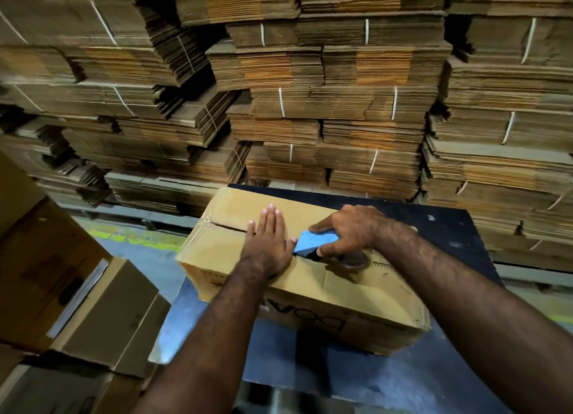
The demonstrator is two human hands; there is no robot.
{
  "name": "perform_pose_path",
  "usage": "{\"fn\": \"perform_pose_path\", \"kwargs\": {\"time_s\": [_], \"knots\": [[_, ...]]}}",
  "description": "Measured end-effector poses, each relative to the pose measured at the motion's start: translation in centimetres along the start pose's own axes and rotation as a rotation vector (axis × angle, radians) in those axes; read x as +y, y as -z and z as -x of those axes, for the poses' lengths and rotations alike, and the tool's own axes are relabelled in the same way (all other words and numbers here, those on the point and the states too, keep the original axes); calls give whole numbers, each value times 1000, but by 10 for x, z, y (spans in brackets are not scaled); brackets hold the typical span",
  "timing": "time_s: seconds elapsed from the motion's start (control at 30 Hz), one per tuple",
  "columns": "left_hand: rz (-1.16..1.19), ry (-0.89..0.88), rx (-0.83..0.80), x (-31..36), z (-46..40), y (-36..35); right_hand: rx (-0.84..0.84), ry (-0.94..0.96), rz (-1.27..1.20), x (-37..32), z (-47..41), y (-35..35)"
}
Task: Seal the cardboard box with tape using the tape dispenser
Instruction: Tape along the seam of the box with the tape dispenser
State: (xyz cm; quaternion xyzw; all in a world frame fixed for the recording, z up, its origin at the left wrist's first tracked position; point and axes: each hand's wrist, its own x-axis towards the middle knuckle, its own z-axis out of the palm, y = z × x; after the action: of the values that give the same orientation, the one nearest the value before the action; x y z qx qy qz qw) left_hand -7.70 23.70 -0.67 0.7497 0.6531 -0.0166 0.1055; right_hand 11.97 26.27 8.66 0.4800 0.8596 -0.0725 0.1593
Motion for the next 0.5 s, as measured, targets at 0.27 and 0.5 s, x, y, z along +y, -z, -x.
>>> {"fn": "perform_pose_path", "kwargs": {"time_s": [0.27,0.5], "knots": [[144,557,-62,-43,5,28,-14,19,0,3,-3,-4],[195,658,-183,-38,-10,37,9,75,-50,17,13,1]]}}
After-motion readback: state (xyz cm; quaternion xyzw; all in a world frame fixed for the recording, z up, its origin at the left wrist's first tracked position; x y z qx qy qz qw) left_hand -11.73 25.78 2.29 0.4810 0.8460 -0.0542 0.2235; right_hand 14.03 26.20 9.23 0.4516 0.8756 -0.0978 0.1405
